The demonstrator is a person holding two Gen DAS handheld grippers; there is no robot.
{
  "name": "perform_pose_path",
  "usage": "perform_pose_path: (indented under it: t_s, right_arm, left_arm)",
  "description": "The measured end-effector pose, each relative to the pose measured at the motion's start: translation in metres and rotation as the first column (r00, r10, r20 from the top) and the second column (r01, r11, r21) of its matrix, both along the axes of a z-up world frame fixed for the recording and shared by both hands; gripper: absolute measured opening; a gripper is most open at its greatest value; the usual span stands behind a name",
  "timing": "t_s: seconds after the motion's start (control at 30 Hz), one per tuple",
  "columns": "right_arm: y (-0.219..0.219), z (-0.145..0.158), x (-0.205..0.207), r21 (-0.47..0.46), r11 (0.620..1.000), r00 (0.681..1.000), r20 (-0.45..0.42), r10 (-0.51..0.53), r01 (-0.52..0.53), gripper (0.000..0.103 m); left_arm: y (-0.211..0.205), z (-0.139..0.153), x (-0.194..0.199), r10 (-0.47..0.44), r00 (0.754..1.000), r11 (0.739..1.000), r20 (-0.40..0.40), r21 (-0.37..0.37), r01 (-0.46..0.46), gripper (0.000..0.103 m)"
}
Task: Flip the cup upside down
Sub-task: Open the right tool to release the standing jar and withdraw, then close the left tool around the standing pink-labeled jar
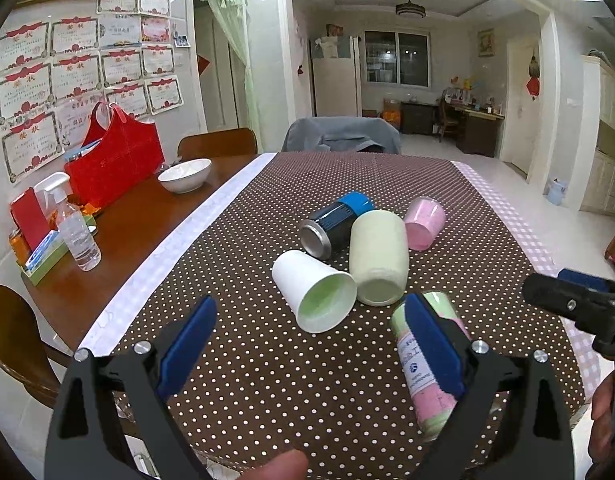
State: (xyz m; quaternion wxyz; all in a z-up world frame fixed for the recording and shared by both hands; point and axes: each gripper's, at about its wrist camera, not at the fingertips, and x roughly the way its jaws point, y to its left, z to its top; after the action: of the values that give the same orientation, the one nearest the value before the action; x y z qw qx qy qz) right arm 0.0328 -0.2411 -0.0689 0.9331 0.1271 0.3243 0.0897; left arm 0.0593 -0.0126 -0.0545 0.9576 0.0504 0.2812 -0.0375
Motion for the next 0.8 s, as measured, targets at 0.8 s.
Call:
perform_pose_path:
  t_s: [0.8]
  right_arm:
    - [0.022,0.027,-0.008,-0.247,0.950,0.957,0.263,-0.124,0.191,0.097]
  left_arm:
    - [0.000,0.008,-0.005,-0.020,1.000,0.999,0.009,-0.042,0.020,0.093]
